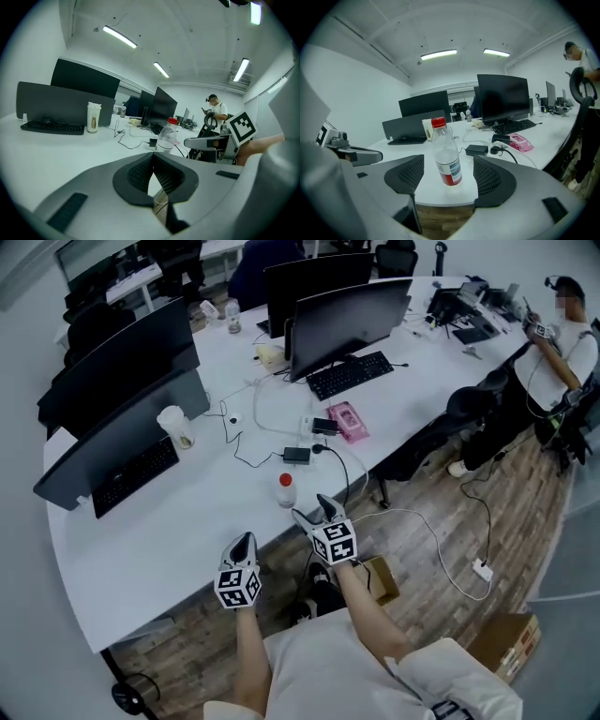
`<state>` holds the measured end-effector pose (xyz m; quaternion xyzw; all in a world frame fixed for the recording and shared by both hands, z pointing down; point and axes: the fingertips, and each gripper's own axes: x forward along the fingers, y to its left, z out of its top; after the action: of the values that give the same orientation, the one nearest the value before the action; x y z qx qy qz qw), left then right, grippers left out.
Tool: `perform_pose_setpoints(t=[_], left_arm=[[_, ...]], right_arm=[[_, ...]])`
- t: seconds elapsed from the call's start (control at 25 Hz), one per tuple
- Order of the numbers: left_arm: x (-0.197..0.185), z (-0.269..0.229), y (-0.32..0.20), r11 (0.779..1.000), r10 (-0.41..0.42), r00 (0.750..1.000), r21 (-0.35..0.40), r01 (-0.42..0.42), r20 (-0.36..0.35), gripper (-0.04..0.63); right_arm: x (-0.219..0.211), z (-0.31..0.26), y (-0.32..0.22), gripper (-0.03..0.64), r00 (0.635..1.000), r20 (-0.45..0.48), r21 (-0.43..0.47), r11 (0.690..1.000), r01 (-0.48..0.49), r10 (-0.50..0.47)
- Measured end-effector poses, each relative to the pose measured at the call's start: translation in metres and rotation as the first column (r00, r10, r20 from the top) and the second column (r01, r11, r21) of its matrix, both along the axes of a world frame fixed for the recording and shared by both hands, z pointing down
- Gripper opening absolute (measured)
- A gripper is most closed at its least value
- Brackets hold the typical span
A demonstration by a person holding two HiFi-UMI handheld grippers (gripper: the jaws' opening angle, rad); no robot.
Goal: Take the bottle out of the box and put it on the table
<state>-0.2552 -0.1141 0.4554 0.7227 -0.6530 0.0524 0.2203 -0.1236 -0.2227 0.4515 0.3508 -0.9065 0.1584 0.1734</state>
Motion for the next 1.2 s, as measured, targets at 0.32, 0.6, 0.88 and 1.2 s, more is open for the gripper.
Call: perform_pose_setpoints(t=[0.32,0.6,0.88,1.2], left_arm=[[0.019,-0.007,0.016,1.0,0.017,0.999,0.025,-0.016,-0.041,0.015],[0.043,0.001,0.05,0.994,0.106,0.994,0.014,-0.106,-0.002,0.015],[0.054,0.0,0.072,0.991,0.133,0.991,0.023,-0.134,0.012,0.015],[0.063,0.004,0.082,0.988,0.155,0.988,0.026,-0.155,0.013,0.015]], right_arm=[[0.051,-0.008,0.053,0.316,0.988,0.052,-0.015,0.99,-0.144,0.144],[0.071,0.011,0.101,0.316,0.99,0.026,-0.049,0.99,-0.135,0.136],[0.083,0.012,0.13,0.314,0.991,0.03,-0.049,0.991,-0.127,0.129],[0.096,0.018,0.146,0.313,0.991,0.042,-0.057,0.99,-0.128,0.131]])
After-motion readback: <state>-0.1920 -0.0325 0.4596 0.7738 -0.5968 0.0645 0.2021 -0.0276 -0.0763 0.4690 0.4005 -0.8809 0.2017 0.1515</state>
